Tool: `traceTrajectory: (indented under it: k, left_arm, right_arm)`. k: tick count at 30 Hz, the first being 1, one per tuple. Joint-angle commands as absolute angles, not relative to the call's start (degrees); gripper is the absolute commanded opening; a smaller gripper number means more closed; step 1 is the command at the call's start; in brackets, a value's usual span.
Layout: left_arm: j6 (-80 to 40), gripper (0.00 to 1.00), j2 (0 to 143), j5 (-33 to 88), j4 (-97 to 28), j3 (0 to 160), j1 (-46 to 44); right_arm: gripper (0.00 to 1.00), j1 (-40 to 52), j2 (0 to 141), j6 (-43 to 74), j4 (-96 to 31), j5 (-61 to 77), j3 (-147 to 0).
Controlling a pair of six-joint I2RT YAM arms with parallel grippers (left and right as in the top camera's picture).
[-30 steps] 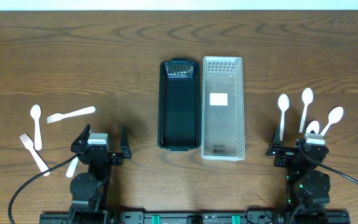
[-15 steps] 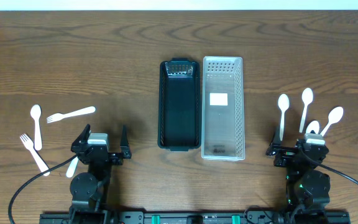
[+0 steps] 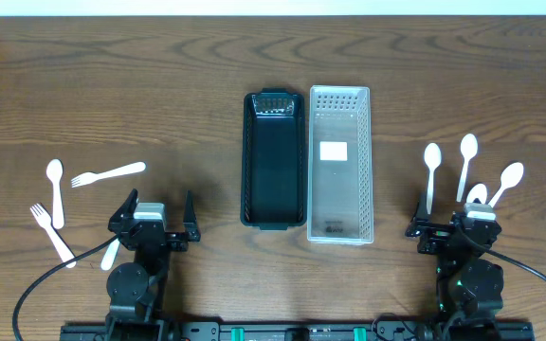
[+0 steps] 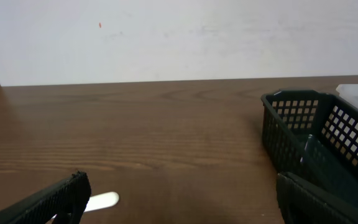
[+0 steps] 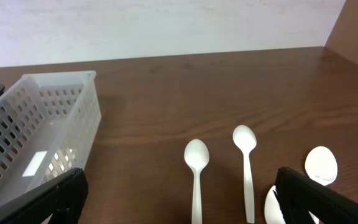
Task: Pack container
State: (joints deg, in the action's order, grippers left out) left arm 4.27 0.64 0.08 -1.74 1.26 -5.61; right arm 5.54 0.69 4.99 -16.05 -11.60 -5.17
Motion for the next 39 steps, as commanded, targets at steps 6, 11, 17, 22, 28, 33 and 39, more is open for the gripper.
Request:
traceTrajectory:
  k: [6, 11, 17, 22, 28, 33, 39]
  left_arm:
    - [3.77, 0.98, 0.67, -0.40, -4.19, 0.23, -5.26]
    - [3.75, 0.98, 0.69, -0.40, -4.19, 0.23, -5.26]
    - [3.77, 0.98, 0.69, -0.40, -4.19, 0.23, -5.26]
    - [3.77, 0.98, 0.69, -0.40, -4.19, 0.23, -5.26]
    - [3.77, 0.98, 0.69, -0.40, -4.19, 0.23, -5.26]
    - [3.75, 0.98, 0.69, -0.40, -4.19, 0.23, -5.26]
    - [3.77, 0.98, 0.69, -0.40, -4.19, 0.23, -5.26]
  right_arm:
    - [0.99, 6.20, 0.32, 5.52, -16.32, -11.79, -5.08]
    - [0.99, 6.20, 0.32, 5.52, -16.32, -11.79, -5.08]
    - [0.99, 6.20, 0.32, 5.54, -16.32, -11.79, -5.08]
    - [0.99, 6.20, 0.32, 5.52, -16.32, -11.79, -5.08]
    - [0.99, 6.20, 0.32, 5.52, -16.32, -11.79, -5.08]
    - [0.99, 6.20, 0.32, 5.89, -16.29, -11.44, -5.08]
    - [0.99, 6.20, 0.32, 9.26, -16.32, -6.57, -5.08]
